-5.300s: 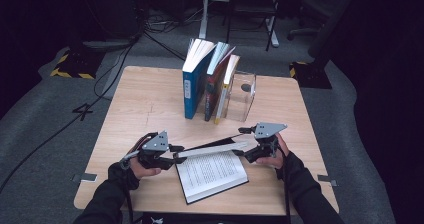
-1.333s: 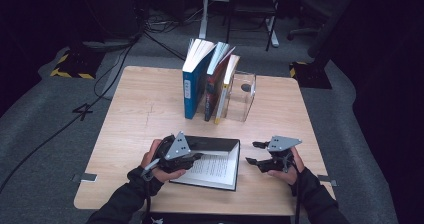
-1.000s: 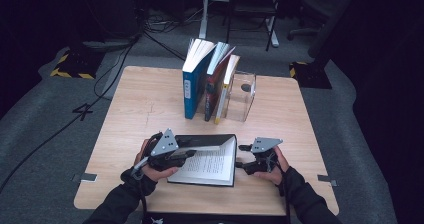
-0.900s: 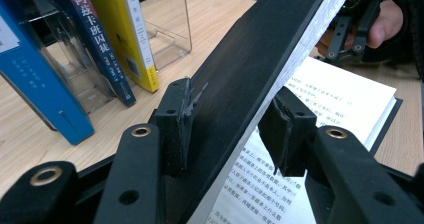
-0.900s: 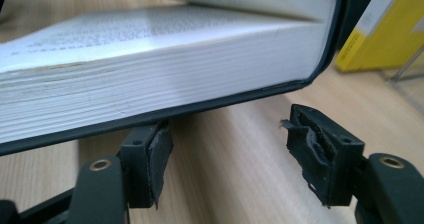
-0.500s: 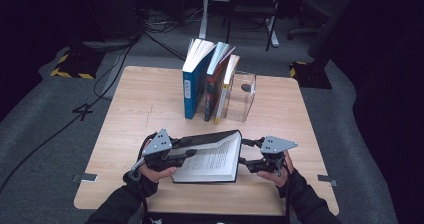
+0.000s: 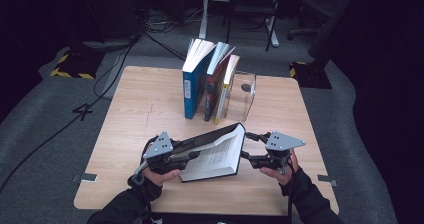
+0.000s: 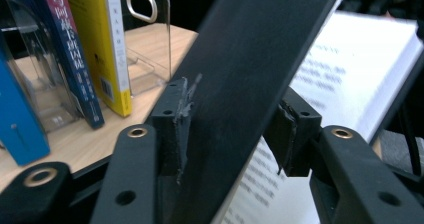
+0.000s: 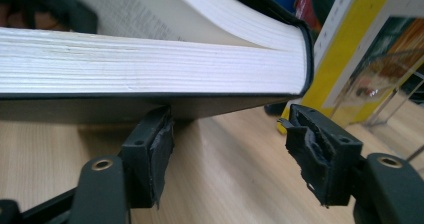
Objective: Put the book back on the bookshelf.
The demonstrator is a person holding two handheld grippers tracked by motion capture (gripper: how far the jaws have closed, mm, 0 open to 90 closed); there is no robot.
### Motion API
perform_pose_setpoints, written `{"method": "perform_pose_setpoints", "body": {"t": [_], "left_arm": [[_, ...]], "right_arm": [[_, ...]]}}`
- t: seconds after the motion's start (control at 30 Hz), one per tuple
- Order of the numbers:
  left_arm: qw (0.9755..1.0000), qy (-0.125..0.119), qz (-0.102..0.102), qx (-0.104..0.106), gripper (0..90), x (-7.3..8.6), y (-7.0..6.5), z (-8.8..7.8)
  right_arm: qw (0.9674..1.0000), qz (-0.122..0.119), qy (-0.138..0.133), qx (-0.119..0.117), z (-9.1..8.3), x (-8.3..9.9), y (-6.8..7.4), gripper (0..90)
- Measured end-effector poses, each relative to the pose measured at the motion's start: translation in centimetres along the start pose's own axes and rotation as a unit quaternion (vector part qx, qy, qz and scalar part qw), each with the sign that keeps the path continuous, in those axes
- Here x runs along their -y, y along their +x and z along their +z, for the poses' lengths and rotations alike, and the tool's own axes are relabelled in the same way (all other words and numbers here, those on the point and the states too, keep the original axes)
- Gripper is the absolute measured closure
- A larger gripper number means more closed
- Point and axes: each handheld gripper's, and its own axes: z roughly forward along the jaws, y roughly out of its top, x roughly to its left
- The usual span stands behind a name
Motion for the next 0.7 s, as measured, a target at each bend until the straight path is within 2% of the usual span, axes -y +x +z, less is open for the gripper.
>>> {"method": "perform_pose_setpoints", "body": {"t": [0.2, 0.27, 0.3, 0.4, 0.47, 0.53, 0.6, 0.7], "left_arm": [[0.9998, 0.010, 0.008, -0.018, 53.3, 0.7, -0.6, -1.0], [0.9996, 0.012, 0.005, -0.024, 53.0, 1.1, -0.8, -1.3], [0.9995, 0.016, 0.006, -0.025, 52.8, 1.2, -0.9, -1.5], [0.9985, 0.026, 0.020, -0.045, 54.0, 1.7, -1.6, -1.8], [0.9980, 0.030, 0.018, -0.054, 53.9, 2.0, -1.8, -2.0], [0.9969, 0.038, 0.025, -0.065, 55.0, 2.2, -2.0, -2.1], [0.9973, 0.034, 0.013, -0.064, 55.6, 2.3, -1.8, -2.2], [0.9976, 0.031, 0.006, -0.061, 55.4, 2.4, -1.5, -2.3]], "right_arm": [[0.9998, 0.013, -0.015, 0.003, 1.0, -1.5, 0.2, 38.1], [0.9996, 0.019, -0.019, -0.004, 1.4, -2.0, 0.3, 38.8], [0.9997, 0.012, -0.020, -0.006, 1.7, -2.4, 0.6, 39.3], [0.9997, -0.005, -0.017, -0.018, 2.0, -3.1, 1.2, 39.3], [0.9995, -0.009, -0.018, -0.026, 2.3, -3.3, 1.5, 39.0], [0.9992, -0.008, -0.022, -0.034, 2.6, -3.5, 1.9, 37.5], [0.9991, -0.007, -0.025, -0.035, 2.8, -3.7, 2.0, 37.4], [0.9991, -0.004, -0.026, -0.033, 3.2, -4.1, 2.0, 37.4]]}}
